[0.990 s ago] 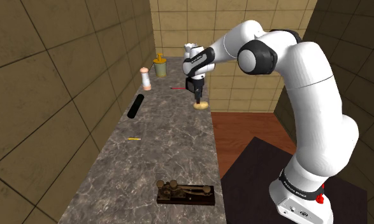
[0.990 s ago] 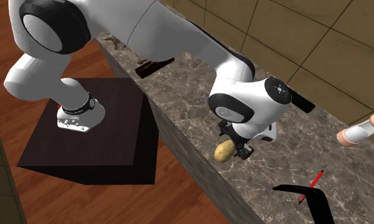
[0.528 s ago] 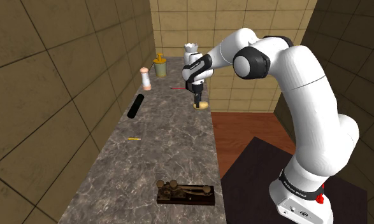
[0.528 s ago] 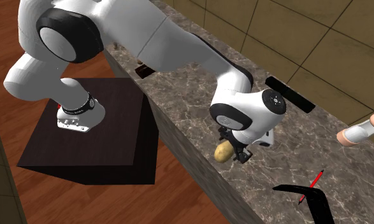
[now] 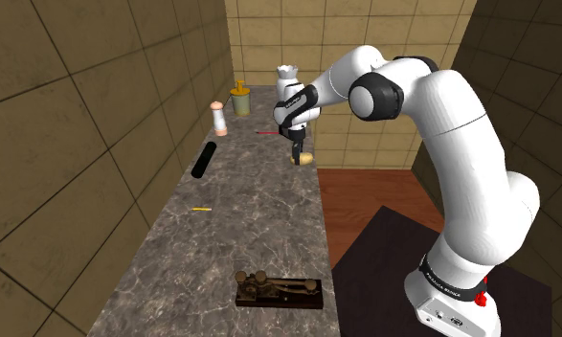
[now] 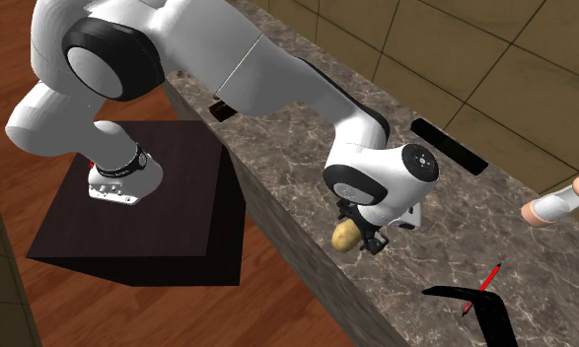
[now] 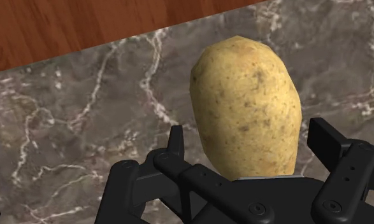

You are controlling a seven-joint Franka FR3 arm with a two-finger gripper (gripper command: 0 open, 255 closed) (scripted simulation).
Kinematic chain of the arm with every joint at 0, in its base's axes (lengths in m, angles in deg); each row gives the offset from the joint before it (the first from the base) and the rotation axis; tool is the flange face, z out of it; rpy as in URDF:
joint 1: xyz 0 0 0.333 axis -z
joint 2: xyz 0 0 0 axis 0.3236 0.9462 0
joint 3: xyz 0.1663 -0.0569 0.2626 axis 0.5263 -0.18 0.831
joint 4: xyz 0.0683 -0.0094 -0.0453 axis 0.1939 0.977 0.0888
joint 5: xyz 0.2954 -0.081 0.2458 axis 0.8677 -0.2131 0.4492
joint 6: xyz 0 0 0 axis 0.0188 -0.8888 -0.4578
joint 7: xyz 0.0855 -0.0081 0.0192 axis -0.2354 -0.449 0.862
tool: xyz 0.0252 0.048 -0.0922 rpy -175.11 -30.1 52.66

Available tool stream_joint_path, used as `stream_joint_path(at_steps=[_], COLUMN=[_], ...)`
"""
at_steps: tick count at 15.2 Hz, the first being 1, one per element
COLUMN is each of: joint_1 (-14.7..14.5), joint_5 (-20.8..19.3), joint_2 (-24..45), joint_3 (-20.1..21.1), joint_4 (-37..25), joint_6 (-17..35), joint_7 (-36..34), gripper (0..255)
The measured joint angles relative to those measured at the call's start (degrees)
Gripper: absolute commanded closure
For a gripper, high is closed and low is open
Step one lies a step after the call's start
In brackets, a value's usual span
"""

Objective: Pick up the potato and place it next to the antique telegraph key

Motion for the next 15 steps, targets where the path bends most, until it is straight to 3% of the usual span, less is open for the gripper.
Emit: stream_joint_path(at_steps=[1, 15], joint_1=[0.0, -0.23], joint_5=[0.0, -0.23], joint_2=[0.0, -1.49], joint_3=[0.0, -0.17], joint_4=[0.0, 0.01], joint_6=[0.0, -1.46], joint_7=[0.0, -0.2], gripper=[255, 255])
